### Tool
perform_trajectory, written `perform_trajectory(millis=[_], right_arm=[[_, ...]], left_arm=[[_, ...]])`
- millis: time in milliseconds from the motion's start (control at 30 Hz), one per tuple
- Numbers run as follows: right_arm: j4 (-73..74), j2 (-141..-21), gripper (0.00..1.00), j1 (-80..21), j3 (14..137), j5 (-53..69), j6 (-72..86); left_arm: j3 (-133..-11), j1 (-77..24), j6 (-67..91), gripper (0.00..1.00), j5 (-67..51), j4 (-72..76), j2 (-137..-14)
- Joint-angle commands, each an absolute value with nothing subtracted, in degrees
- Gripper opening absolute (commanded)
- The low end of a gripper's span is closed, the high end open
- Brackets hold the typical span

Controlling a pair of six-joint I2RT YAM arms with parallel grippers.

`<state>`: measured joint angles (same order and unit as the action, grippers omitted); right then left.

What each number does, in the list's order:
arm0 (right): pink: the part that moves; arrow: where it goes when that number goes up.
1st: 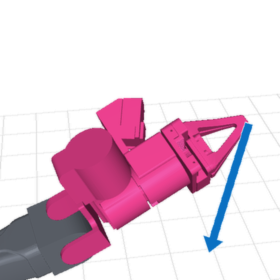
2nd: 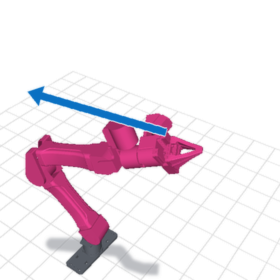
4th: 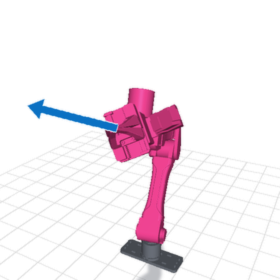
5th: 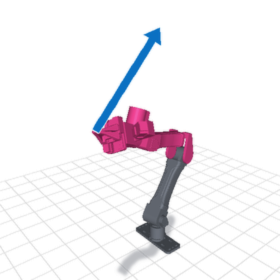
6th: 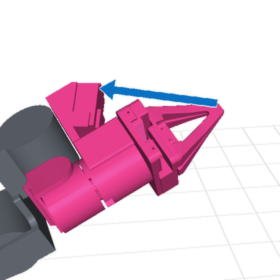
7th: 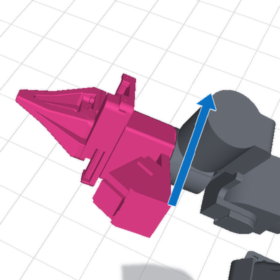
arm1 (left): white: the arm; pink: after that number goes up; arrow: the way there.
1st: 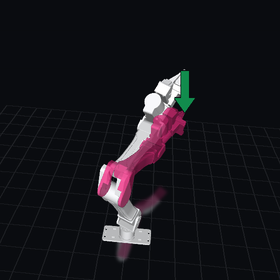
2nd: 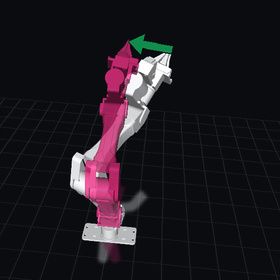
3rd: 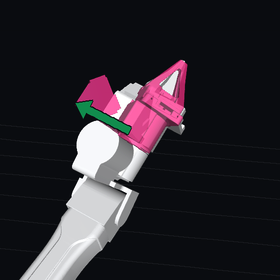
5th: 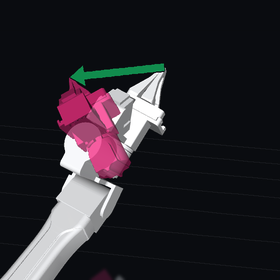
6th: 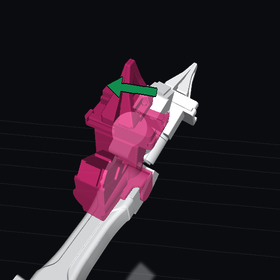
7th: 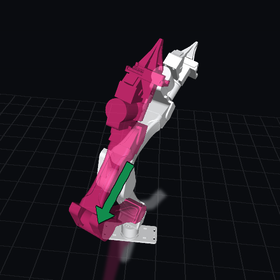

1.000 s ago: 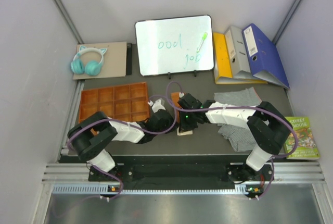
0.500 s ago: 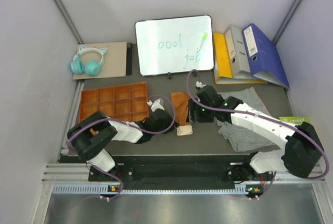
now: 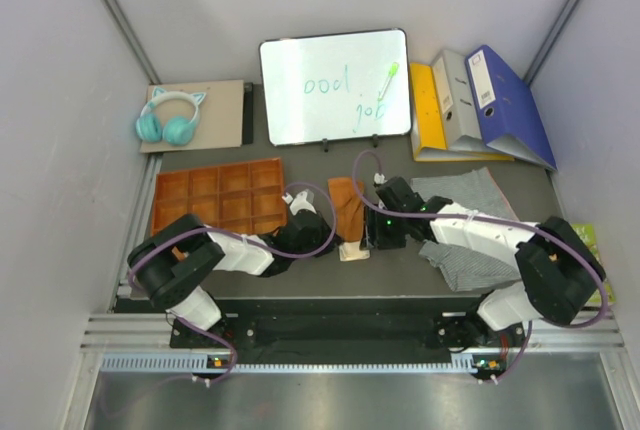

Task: Roll the underwear
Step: Fold the underwear at the center of the board.

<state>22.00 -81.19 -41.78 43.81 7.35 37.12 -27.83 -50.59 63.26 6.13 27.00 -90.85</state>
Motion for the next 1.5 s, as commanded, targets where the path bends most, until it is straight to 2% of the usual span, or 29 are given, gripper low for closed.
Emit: perform_trajectory(millis=[0, 167, 267, 367, 467, 500, 567, 600, 633, 700, 733, 867, 1000, 1467], right_arm=[[16.26, -83.84, 0.51, -41.66, 43.42, 8.61, 37.44], [15.12, -85.87, 0.46, -41.66, 42.8, 9.75, 37.62], [15.29, -86.04, 0.4, -41.66, 42.45, 10.02, 37.27], [14.59, -86.22, 0.31, -41.66, 41.93, 11.86, 37.18], [14.41, -86.57, 0.16, -41.66, 41.75, 12.48, 37.18], [14.5, -86.66, 0.07, -41.57, 41.66, 11.96, 37.18], [15.38, -86.92, 0.01, -41.66, 41.57, 11.34, 37.18], [15.64, -86.84, 0.0, -41.57, 41.57, 10.82, 37.18], [15.82, -86.84, 0.0, -41.57, 41.4, 10.64, 37.18], [15.91, -86.75, 0.0, -41.66, 41.31, 10.37, 37.35], [15.91, -86.84, 0.0, -41.66, 41.22, 10.37, 37.44], [15.73, -87.1, 0.0, -41.66, 41.31, 10.28, 37.53], [15.64, -87.36, 0.0, -41.66, 41.4, 10.28, 37.62], [15.91, -87.1, 0.0, -41.75, 42.01, 10.46, 38.06]], left_arm=[[-26.37, -50.45, 61.87, 0.0, 5.62, 24.96, -89.91], [-26.37, -50.45, 61.87, 0.0, 5.8, 24.96, -89.82], [-26.46, -50.45, 61.7, 0.0, 5.89, 24.96, -89.74], [-26.72, -50.54, 61.7, 0.0, 5.98, 24.96, -89.91], [-27.24, -50.45, 61.52, 0.0, 5.63, 24.87, -90.26], [-27.68, -50.45, 61.52, 0.0, 5.54, 24.7, -90.18], [-28.21, -50.45, 61.52, 0.02, 5.45, 23.03, -89.56], [-28.56, -50.45, 61.7, 0.05, 5.54, 22.24, -89.13], [-28.56, -50.45, 61.7, 0.17, 5.89, 21.11, -87.73], [-28.39, -50.45, 62.22, 0.26, 6.41, 19.52, -85.97], [-28.3, -50.45, 62.31, 0.35, 6.68, 18.82, -84.13], [-27.51, -50.45, 63.1, 0.5, 7.82, 15.04, -79.9], [-26.98, -50.8, 63.89, 0.56, 6.95, 15.47, -78.31], [-26.8, -53.44, 66.71, 0.56, 5.27, 18.46, -83.67]])
